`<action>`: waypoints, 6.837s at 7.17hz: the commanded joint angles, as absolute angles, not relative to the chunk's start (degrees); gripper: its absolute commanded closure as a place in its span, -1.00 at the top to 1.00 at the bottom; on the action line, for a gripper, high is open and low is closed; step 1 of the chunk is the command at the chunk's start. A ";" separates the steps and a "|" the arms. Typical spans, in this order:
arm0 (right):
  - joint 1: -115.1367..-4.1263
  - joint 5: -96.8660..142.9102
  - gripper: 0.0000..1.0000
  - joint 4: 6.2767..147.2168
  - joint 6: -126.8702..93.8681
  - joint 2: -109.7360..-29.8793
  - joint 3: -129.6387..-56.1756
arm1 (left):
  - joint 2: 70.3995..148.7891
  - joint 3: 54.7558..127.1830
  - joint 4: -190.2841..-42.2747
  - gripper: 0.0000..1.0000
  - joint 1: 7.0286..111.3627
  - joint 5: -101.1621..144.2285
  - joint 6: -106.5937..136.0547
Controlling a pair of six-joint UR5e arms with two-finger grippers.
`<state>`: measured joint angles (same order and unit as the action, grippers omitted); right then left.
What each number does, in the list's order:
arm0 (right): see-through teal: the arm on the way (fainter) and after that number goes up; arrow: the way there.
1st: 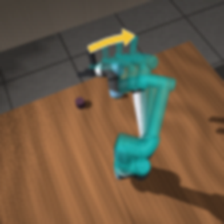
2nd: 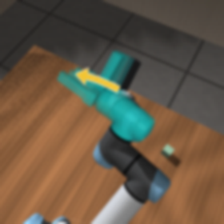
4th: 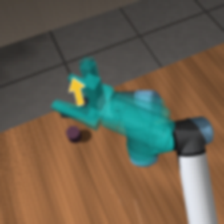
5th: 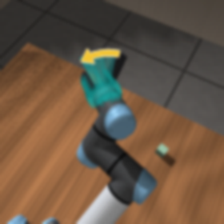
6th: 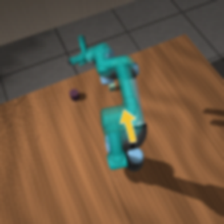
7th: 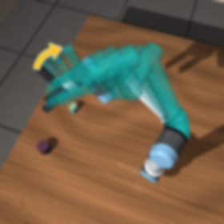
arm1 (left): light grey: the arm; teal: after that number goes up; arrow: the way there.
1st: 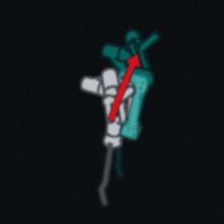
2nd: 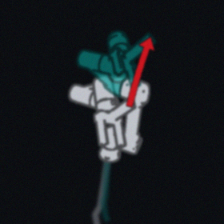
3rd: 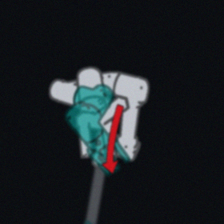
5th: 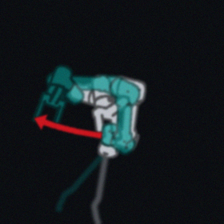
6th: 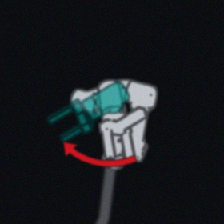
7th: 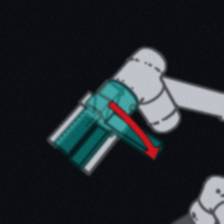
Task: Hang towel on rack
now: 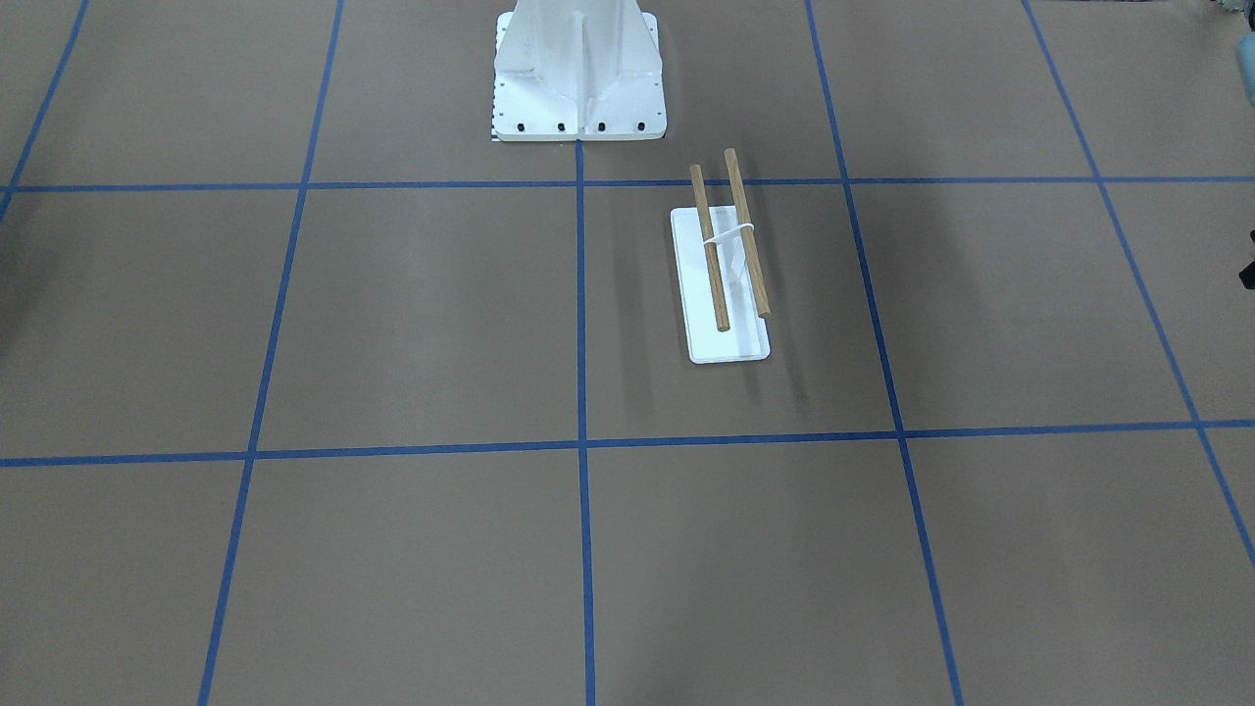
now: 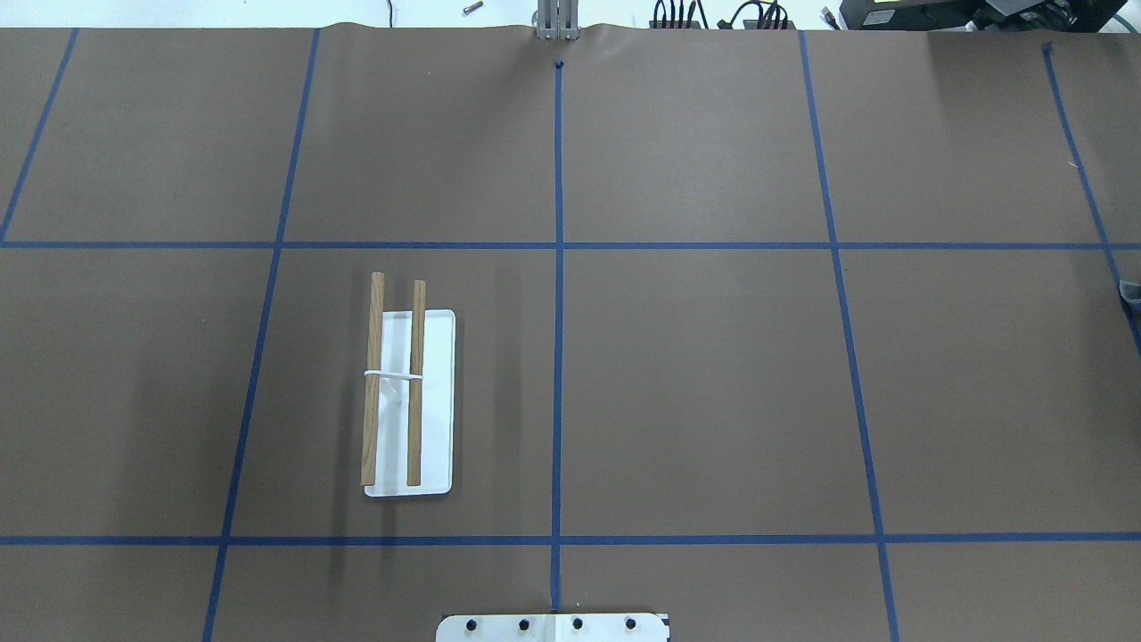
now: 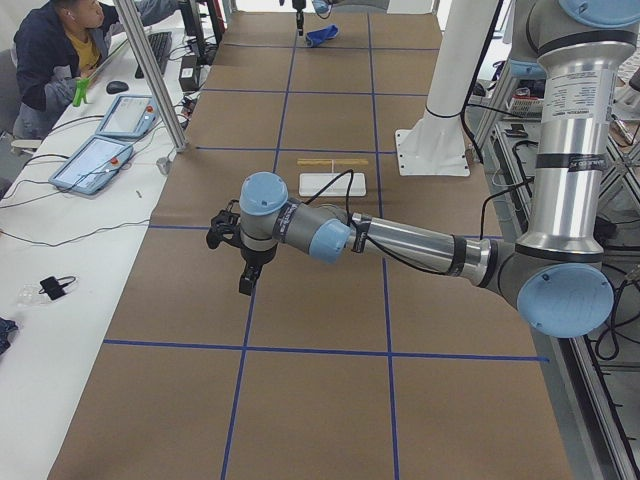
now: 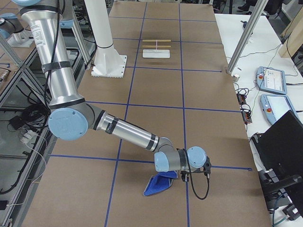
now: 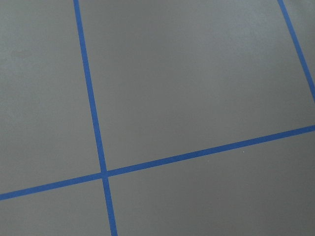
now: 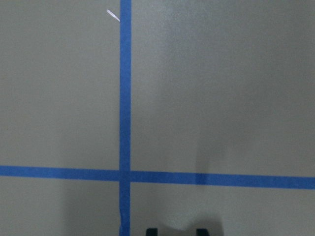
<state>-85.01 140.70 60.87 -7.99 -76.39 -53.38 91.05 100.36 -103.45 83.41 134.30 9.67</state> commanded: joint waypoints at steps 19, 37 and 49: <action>-85.69 143.35 0.08 60.73 -5.19 -78.93 -53.00 | 90.79 101.51 -103.45 0.96 83.58 134.30 9.67; -87.71 142.13 -1.00 61.35 -16.10 -79.19 -68.23 | 90.88 102.82 -103.45 0.96 83.58 138.13 10.37; -55.93 117.28 -1.00 78.24 -63.57 -56.51 -115.76 | 105.63 100.81 -126.56 0.96 71.73 145.46 75.96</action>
<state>-59.70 120.08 87.09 -65.80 -57.06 -115.62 104.25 101.00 -126.28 73.05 145.41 70.13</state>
